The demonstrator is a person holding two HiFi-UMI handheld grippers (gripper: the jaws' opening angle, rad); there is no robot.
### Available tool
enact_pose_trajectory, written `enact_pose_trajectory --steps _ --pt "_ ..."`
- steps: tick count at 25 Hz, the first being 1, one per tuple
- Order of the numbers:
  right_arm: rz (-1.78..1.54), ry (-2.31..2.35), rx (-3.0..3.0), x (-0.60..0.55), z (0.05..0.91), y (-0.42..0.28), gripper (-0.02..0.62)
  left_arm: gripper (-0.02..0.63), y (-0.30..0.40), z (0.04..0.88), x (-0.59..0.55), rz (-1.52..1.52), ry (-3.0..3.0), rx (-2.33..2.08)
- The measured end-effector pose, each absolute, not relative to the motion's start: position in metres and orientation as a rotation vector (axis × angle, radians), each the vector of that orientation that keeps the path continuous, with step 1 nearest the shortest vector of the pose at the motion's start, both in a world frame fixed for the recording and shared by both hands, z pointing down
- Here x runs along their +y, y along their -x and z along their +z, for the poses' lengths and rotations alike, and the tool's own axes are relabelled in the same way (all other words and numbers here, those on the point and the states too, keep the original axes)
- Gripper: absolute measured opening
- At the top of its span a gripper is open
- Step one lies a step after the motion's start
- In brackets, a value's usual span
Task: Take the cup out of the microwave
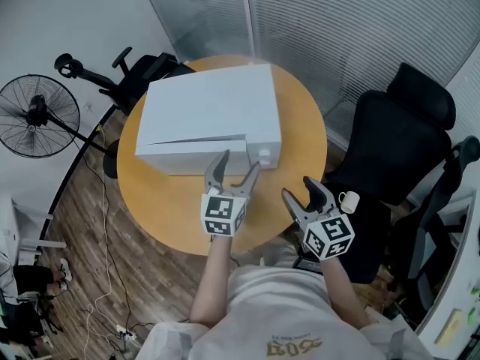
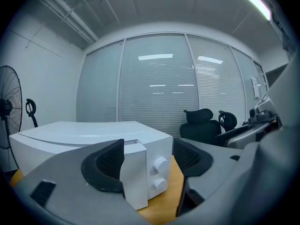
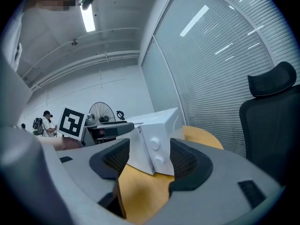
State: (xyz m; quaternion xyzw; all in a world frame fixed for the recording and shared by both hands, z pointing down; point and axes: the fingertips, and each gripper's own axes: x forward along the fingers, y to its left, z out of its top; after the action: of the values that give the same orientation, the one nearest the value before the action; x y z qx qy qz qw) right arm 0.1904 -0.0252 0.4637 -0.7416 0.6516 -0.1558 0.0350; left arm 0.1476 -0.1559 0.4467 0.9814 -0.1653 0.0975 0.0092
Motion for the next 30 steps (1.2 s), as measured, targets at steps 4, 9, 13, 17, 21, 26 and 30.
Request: enact_pose_trajectory --steps 4,9,13,17,21,26,30 --pt "-0.466 2.264 2.015 -0.041 0.462 -0.201 0.265 0.33 -0.153 0.44 -0.168 0.271 -3.065 -0.541" --pt "-0.49 2.248 2.018 -0.048 0.465 -0.203 0.265 0.33 -0.161 0.438 -0.172 0.289 -3.073 -0.523" --pt "-0.523 2.236 2.008 -0.05 0.472 -0.207 0.264 0.325 -0.168 0.441 -0.175 0.301 -3.07 -0.522" --pt "-0.544 2.235 1.985 -0.051 0.478 -0.212 0.264 0.324 -0.17 0.445 -0.179 0.331 -3.062 -0.528" --pt "-0.567 2.225 1.972 -0.053 0.481 -0.214 0.262 0.321 -0.175 0.451 -0.177 0.385 -3.06 -0.512" --pt "-0.566 2.213 1.972 -0.053 0.482 -0.212 0.259 0.291 -0.171 0.452 -0.179 0.373 -3.068 -0.546" --pt "-0.56 2.203 1.966 -0.053 0.479 -0.212 0.259 0.296 -0.171 0.454 -0.18 0.362 -3.078 -0.561"
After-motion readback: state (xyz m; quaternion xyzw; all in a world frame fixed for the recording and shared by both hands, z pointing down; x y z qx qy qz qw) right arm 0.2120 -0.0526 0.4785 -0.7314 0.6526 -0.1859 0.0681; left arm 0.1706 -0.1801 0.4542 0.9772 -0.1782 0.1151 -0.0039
